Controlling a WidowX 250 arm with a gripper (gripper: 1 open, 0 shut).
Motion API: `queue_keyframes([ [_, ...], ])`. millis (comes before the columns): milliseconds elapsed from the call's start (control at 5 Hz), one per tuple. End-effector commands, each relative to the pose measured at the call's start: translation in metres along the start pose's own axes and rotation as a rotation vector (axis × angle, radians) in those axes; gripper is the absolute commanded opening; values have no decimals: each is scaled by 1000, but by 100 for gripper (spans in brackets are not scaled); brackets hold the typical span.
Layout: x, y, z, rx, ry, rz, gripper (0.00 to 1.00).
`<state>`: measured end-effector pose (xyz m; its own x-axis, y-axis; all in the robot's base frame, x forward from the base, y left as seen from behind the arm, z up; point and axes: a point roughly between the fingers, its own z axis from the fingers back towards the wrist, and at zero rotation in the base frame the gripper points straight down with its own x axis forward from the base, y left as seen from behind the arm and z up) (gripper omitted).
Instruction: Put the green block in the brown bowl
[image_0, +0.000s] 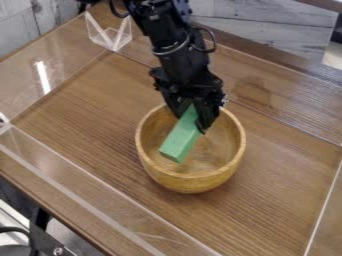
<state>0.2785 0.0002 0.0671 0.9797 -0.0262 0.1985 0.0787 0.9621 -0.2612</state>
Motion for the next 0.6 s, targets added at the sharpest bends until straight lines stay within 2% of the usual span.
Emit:
queue_keyframes([
  [0, 13, -2, 12, 9, -47, -21, 0],
  [400, 14, -2, 11, 4, -41, -19, 0],
])
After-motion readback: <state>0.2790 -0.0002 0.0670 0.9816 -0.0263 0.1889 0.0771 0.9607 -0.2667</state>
